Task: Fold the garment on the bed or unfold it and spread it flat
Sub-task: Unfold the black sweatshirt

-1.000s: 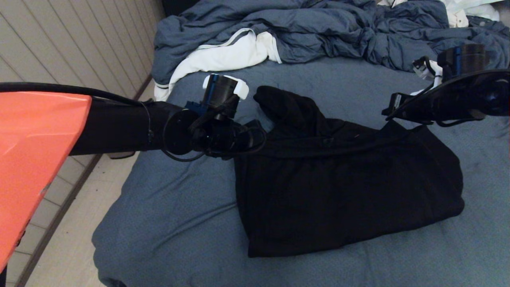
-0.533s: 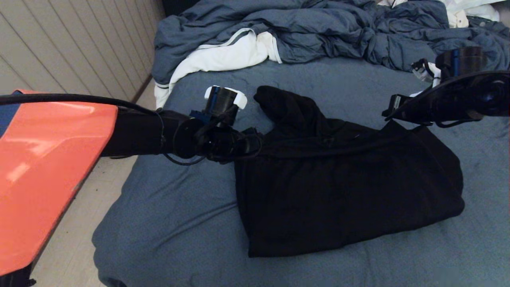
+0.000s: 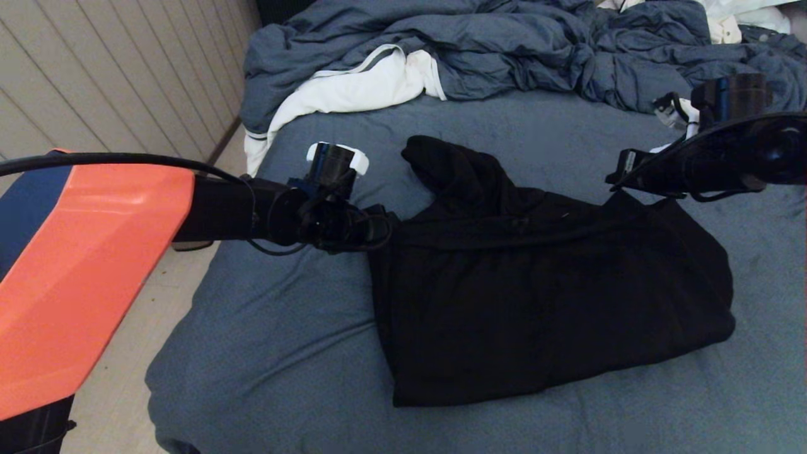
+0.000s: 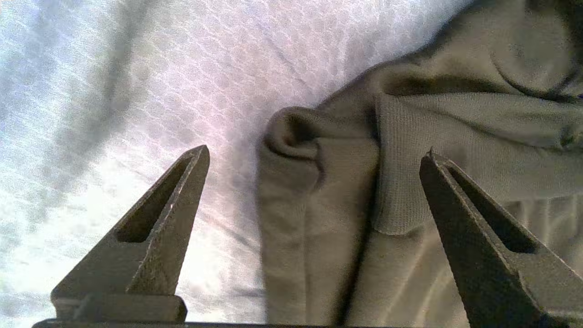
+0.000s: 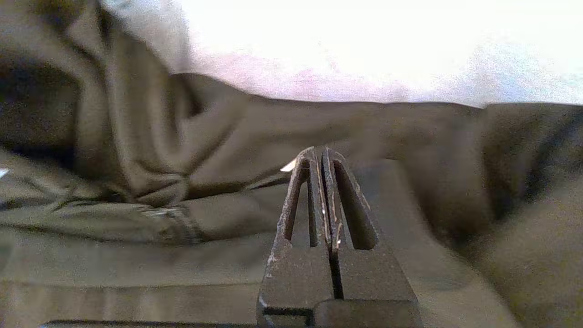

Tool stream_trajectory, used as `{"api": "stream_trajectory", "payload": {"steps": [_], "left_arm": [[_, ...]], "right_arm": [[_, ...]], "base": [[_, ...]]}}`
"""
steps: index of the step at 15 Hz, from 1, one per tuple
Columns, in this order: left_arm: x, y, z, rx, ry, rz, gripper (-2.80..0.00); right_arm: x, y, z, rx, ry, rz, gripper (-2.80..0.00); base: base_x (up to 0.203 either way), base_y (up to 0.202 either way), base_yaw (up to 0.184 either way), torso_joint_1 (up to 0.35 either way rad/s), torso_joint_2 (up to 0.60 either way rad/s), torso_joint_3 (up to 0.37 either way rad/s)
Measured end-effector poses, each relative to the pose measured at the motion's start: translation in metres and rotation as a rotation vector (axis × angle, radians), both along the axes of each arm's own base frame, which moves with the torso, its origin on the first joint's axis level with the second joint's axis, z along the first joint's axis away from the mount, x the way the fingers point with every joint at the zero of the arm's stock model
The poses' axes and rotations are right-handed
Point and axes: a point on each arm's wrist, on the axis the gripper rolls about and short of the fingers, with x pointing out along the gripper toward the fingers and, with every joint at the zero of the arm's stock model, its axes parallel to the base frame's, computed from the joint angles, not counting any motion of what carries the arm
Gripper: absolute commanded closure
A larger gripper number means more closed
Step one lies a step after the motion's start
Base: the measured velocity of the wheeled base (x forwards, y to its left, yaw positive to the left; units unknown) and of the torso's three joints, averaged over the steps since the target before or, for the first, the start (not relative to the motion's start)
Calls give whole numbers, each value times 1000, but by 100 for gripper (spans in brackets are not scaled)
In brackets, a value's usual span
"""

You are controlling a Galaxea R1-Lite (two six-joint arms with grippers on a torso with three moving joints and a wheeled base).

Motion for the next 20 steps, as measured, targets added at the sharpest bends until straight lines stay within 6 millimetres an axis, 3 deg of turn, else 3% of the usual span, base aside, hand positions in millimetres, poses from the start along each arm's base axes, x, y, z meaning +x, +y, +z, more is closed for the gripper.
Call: {"api": "stream_trajectory", "payload": {"steps": [2,6,12,13,20], "left_arm": [[-1,-2,-6,4,18,-8,-280],[-20,-35,-28,25,74,-84,-280],[-24,-43,-30,-30,117,-119,-280],[-24,-43,-30,-30,117,-120,0],[-21,-43,-29,-41,114,-105,0]], "right_arm": [[0,1,0,0,-1,1,0],[0,0,0,1,-2,-1,0],[1,0,-2,0,4,1,0],[1,1,-2,0,4,4,0],[1,1,-2,1,4,4,0]], "base": [[0,0,0,0,0,0],[0,0,0,0,0,0],[0,0,0,0,0,0],[0,0,0,0,0,0],[0,0,0,0,0,0]]}}
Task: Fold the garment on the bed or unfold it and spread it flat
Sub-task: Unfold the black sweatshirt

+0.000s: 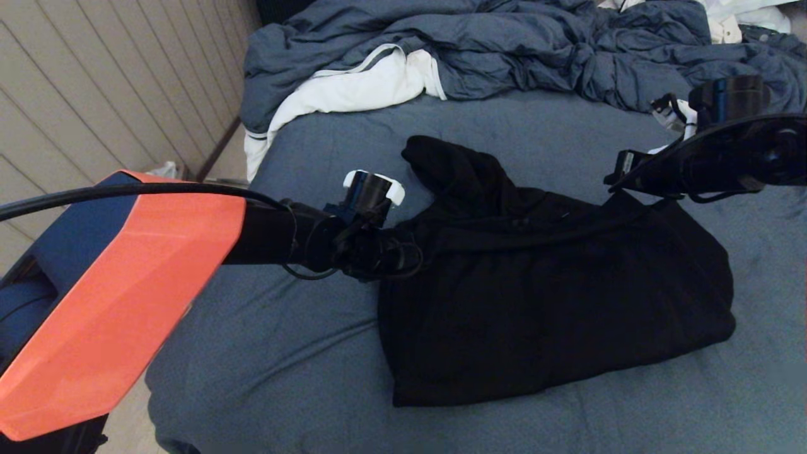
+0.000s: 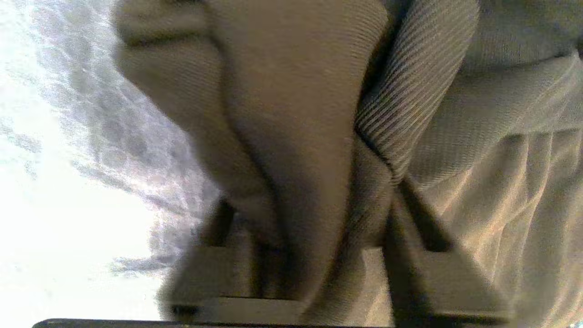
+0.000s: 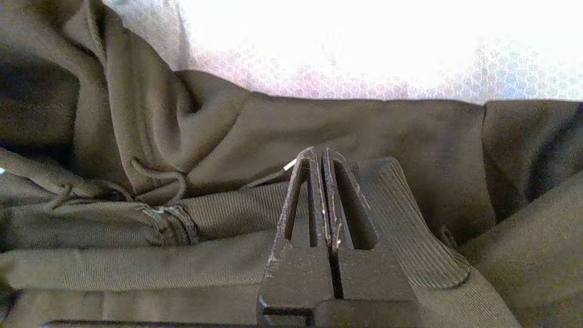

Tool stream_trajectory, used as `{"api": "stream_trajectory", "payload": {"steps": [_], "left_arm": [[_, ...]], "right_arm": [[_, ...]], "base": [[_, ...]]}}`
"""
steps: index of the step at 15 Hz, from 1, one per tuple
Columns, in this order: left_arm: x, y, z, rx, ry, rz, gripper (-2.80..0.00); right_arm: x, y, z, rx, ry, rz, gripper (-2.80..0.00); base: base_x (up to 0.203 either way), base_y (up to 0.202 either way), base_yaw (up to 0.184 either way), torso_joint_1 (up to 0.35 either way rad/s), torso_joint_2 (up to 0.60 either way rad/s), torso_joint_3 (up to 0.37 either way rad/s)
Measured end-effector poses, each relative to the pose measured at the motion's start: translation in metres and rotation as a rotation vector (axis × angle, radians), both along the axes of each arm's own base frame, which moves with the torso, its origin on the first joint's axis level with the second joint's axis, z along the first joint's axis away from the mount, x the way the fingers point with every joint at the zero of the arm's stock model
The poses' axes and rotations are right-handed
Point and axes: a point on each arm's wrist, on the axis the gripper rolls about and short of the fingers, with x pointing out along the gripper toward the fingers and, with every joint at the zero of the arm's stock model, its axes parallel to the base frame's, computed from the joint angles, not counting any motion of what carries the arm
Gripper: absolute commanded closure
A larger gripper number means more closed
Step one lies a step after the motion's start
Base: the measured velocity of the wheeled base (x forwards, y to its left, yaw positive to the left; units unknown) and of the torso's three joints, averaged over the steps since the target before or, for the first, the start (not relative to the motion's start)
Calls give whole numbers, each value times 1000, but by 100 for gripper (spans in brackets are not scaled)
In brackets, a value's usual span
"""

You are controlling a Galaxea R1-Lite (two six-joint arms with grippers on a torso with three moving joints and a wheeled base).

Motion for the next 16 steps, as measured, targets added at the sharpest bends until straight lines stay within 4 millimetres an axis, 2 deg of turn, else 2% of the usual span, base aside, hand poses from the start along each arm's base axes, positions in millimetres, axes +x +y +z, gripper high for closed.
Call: {"api": "stream_trajectory", "payload": {"steps": [5,9,11,16], "left_arm": [[3,7,3,-9,3,11,0],[0,23,6,-10,24,47,0],[2,45,12,-15,35,78,0],[10,113,35,-50,33,161,0]], "right_arm": [[0,0,0,1,-1,-1,0],[0,0,1,1,-3,-1,0],[0,0,1,0,-4,-2,0],[0,0,1,1,-2,-2,0]], "base": [[0,0,0,0,0,0],[0,0,0,0,0,0],[0,0,0,0,0,0],[0,0,0,0,0,0]]}}
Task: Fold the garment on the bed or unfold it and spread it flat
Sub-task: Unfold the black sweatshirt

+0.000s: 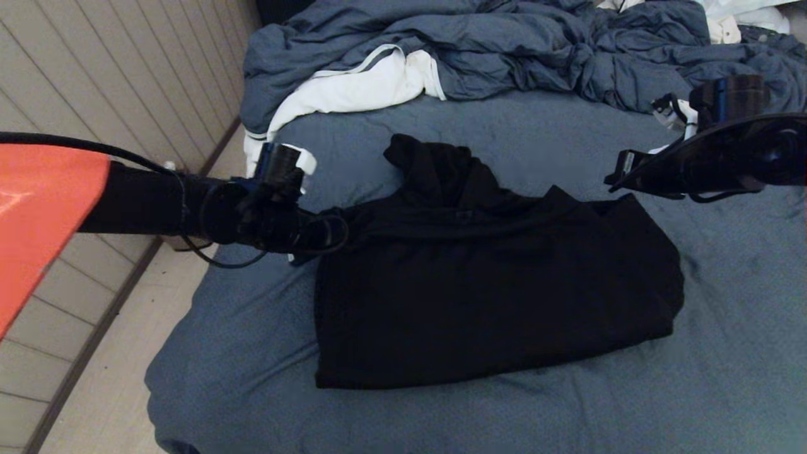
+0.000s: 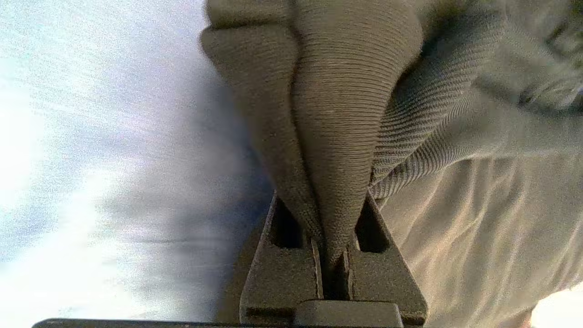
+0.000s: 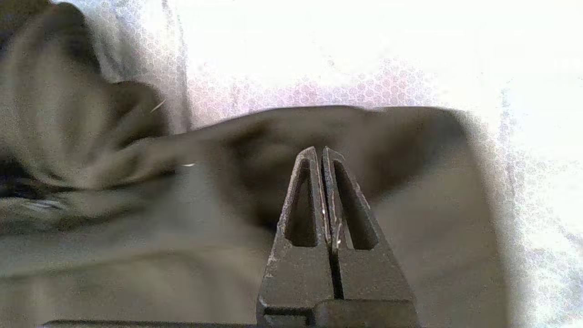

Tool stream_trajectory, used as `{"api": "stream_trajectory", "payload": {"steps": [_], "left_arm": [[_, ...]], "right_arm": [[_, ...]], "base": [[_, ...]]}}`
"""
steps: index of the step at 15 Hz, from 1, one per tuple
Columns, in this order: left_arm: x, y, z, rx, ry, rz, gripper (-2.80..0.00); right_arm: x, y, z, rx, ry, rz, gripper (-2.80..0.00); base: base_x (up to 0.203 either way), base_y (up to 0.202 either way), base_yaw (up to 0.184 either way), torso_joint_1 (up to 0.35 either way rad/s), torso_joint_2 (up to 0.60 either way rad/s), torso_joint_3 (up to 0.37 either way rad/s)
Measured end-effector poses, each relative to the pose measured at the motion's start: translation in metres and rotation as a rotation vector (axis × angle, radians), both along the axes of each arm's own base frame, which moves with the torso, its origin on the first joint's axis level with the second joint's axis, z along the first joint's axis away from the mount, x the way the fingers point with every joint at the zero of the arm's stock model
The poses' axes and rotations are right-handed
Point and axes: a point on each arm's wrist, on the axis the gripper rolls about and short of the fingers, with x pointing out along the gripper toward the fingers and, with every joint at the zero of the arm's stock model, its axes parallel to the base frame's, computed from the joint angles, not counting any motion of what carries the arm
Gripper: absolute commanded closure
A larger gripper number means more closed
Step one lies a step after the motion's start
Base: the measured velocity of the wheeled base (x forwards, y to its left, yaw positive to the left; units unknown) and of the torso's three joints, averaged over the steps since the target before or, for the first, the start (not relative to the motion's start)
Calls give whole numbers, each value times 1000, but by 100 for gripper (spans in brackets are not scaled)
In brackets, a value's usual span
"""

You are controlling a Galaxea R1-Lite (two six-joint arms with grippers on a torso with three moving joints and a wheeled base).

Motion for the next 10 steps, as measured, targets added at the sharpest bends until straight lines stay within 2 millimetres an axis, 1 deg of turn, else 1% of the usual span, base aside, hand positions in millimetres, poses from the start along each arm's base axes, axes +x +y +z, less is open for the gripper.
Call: {"api": "stream_trajectory", "payload": {"steps": [2,5,9,10], "left_arm": [[0,21,6,28,-20,23,0],[-1,46,3,61,-14,60,0],[0,68,-4,63,18,94,0],[-1,69,-5,60,22,93,-280]], "right_arm": [[0,0,0,0,0,0,0],[0,0,0,0,0,0,0],[0,0,0,0,-1,0,0],[0,0,0,0,-1,0,0]], "base": [[0,0,0,0,0,0],[0,0,0,0,0,0],[0,0,0,0,0,0],[0,0,0,0,0,0]]}}
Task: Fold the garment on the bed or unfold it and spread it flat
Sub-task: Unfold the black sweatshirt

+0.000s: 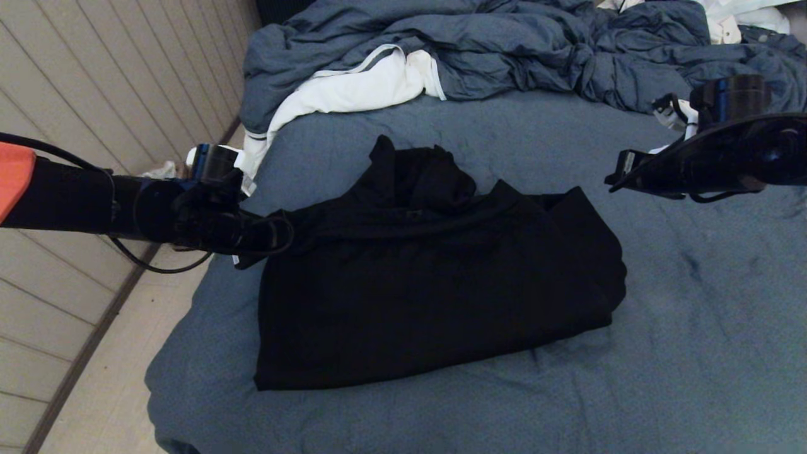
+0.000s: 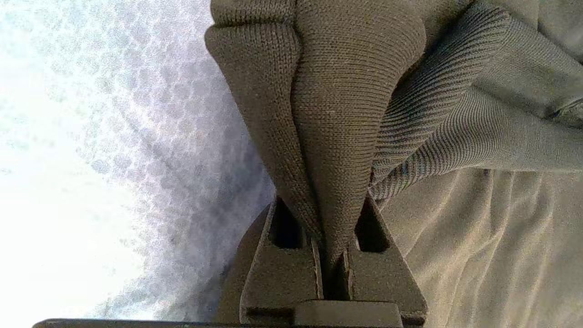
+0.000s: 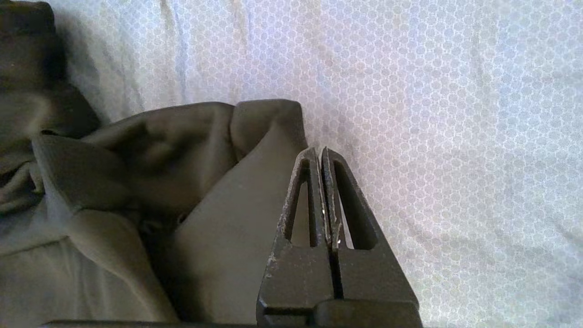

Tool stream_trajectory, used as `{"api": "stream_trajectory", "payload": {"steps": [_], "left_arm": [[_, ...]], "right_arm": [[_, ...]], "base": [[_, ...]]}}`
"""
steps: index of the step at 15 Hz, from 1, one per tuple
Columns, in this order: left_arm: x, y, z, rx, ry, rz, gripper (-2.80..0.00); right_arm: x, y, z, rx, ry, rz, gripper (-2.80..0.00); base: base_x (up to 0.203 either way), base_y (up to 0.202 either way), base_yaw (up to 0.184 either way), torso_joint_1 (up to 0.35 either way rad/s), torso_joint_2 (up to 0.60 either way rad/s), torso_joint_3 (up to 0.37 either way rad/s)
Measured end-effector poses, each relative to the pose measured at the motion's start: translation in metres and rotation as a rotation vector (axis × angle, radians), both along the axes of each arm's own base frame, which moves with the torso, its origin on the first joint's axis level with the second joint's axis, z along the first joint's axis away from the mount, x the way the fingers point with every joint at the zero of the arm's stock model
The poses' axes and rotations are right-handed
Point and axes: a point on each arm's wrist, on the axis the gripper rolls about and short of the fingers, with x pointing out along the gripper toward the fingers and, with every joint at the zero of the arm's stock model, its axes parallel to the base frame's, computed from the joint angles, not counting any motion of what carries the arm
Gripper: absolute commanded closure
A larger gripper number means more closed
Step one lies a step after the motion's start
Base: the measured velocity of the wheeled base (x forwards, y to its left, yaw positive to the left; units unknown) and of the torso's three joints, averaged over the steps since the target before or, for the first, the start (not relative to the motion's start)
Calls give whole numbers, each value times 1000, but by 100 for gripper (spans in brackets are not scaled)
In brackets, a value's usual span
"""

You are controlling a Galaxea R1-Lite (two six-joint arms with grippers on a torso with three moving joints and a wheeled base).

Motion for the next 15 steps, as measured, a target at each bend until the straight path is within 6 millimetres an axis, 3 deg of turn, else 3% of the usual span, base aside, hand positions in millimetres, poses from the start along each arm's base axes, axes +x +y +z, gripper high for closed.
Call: {"api": "stream_trajectory", "payload": {"steps": [5,15], "left_arm": [[-8,-2,11,-7,-16,-10,-280],[-27,14,66,21,-234,63,-280]], "right_arm": [[0,0,1,0,-3,-1,0],[-4,1,4,-1,-7,2,0]], "base": [[0,0,0,0,0,0],[0,0,0,0,0,0]]}}
